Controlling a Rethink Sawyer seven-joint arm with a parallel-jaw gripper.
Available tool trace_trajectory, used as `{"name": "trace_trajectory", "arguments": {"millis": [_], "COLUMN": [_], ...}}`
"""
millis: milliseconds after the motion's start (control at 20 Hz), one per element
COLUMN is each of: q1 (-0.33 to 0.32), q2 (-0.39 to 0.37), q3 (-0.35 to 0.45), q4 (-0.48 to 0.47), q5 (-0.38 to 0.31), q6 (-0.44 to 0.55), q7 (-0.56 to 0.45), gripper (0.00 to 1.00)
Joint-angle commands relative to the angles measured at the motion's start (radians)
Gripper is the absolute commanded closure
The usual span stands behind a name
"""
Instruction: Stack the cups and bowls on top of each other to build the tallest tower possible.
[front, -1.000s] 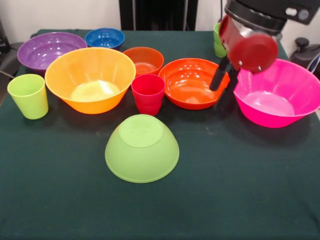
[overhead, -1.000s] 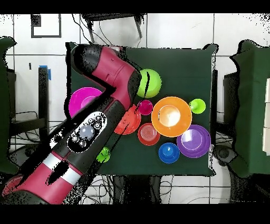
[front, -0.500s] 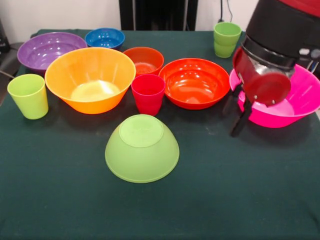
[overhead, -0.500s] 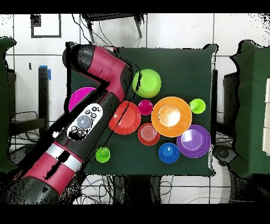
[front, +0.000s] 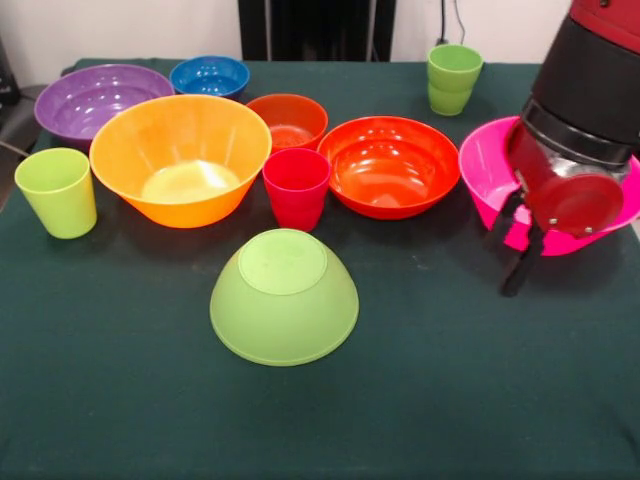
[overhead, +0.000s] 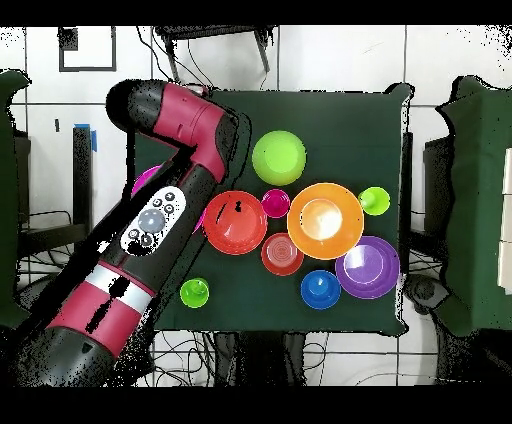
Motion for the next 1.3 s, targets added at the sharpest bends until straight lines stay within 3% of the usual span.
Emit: {"name": "trace_trajectory", "arguments": {"millis": [50, 550, 1300], "q1": [-0.029, -0.026, 0.006], "q2": [0.003, 0.009, 0.060], "q3": [0.051, 0.022, 0.002], "q4": [-0.121, -0.164, -0.209], "q5": [-0.055, -0.043, -0.007], "q6": [0.155, 0.203, 0.182], "q7": [0.243, 0.274, 0.369], "gripper": [0.00, 0.00, 0.00]}}
